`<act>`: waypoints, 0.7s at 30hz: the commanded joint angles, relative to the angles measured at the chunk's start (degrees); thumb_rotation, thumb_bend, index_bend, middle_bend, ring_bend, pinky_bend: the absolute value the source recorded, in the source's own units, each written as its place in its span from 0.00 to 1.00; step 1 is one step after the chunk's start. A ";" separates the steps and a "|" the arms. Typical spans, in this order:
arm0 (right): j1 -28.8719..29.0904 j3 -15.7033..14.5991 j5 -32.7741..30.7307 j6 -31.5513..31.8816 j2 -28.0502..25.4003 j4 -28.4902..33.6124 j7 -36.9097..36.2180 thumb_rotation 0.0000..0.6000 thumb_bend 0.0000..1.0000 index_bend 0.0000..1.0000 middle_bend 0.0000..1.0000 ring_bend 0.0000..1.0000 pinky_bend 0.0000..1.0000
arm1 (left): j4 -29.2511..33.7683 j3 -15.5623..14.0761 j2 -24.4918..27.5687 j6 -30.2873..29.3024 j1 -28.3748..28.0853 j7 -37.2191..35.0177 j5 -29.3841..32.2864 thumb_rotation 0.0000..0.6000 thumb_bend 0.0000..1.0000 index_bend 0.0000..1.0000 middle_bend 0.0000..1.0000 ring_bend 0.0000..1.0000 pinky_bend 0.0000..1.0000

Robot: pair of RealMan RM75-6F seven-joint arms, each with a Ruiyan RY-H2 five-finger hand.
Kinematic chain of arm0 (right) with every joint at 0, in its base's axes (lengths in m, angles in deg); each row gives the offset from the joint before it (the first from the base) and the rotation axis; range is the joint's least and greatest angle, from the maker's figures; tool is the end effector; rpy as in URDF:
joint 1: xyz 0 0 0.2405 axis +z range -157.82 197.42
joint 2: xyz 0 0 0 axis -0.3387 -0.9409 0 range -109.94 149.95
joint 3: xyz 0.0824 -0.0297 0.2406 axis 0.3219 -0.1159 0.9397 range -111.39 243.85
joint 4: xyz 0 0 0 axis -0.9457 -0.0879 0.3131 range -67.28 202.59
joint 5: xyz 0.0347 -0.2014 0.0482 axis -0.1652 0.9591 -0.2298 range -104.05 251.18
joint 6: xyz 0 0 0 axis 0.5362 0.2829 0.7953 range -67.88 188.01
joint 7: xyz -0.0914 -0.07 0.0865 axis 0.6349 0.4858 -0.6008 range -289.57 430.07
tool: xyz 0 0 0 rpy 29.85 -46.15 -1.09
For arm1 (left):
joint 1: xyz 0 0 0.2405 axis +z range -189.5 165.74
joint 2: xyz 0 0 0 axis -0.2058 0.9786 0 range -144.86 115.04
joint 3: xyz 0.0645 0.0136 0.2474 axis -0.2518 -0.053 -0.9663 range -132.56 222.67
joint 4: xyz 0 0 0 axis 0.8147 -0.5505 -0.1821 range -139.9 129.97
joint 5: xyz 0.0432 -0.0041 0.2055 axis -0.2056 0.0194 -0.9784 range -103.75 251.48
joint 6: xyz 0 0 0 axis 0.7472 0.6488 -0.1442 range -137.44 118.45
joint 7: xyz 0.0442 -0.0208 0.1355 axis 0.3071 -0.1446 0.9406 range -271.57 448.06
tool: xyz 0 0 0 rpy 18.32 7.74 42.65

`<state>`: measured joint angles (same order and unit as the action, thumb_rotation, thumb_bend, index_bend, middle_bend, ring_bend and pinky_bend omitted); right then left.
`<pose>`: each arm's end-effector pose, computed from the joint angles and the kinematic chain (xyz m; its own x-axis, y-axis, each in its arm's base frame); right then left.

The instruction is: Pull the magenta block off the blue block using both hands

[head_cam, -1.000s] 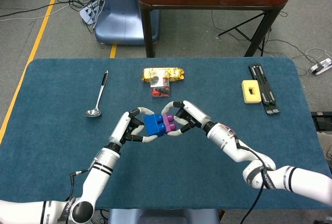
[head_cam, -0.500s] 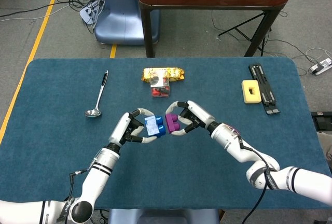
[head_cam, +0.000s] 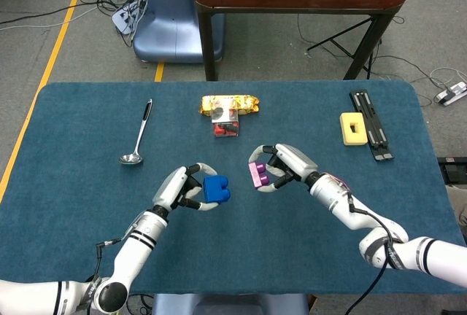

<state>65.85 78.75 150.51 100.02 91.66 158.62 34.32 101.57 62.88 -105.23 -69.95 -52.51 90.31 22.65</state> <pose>-0.1296 -0.3614 0.0474 -0.0915 -0.6002 0.7946 -0.9365 -0.2193 -0.2735 -0.0709 0.3011 -0.0087 -0.2935 0.4583 0.8390 0.9206 -0.1009 0.3772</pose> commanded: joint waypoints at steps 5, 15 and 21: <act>-0.38 -3.74 -7.06 1.14 -0.11 -0.01 20.11 1.00 0.11 0.64 1.00 1.00 1.00 | -3.00 -3.94 -0.49 2.01 -2.35 6.75 -1.03 1.00 0.00 0.74 1.00 1.00 1.00; 2.59 -7.48 -17.57 -0.96 1.15 0.62 38.91 1.00 0.11 0.63 1.00 1.00 1.00 | -6.06 -5.87 -1.85 3.69 -3.71 10.85 1.74 1.00 0.00 0.74 1.00 1.00 1.00; 4.42 -8.42 -24.18 -1.05 1.97 1.55 44.83 1.00 0.11 0.46 1.00 0.98 1.00 | -7.06 -5.93 -1.69 4.65 -4.70 12.98 5.64 1.00 0.00 0.71 1.00 1.00 1.00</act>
<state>69.37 70.98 128.06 99.15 93.16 159.77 77.51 94.80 57.02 -106.95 -65.50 -56.93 102.80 27.76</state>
